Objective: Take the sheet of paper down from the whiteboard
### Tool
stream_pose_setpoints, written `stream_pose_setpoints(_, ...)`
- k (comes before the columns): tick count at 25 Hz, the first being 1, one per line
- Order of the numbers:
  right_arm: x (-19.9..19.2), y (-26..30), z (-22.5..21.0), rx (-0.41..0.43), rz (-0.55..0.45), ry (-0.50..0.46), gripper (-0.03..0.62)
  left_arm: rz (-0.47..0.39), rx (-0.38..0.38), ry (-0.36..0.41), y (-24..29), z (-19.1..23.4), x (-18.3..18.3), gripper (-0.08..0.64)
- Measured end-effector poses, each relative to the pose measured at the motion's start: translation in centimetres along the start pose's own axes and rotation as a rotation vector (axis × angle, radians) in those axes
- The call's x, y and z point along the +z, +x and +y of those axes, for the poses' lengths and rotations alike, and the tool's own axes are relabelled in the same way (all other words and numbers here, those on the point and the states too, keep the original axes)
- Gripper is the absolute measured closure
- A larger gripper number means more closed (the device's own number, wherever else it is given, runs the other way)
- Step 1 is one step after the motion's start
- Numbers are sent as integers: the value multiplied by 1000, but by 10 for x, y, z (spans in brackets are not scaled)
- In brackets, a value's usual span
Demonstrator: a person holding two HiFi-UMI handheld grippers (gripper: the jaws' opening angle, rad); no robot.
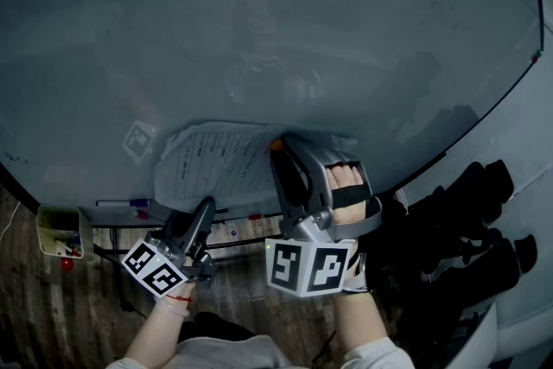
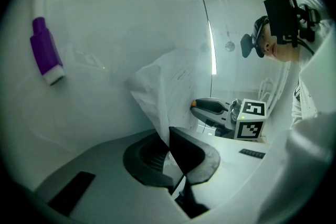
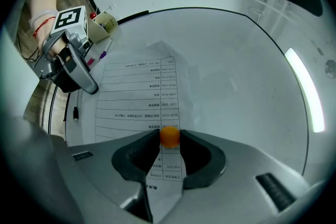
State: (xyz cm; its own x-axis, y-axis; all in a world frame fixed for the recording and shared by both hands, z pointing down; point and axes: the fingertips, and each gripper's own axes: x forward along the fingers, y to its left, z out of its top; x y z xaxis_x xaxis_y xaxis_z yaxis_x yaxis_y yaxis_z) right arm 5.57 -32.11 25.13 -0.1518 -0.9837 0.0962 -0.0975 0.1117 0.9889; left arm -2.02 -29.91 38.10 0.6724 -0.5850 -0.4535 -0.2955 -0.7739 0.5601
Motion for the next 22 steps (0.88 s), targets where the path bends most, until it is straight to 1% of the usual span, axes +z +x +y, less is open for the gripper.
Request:
stream_pose_setpoints(9,1,0,0,-1,-2,8,459,-2,15,4,-6,6,2,545)
stream_pose_setpoints(14,1,0,1,4,1,18,459,-2,28,-12,-11,9,-2,545)
stream_pose_setpoints(19,1,-2,-1,-2,4,30,459,-4,63,-43,-23,18,-7,545)
stream_pose_setpoints(22,1,-2,-1,-2,8,30,459,-6,71,-52,-29,20,-9,545)
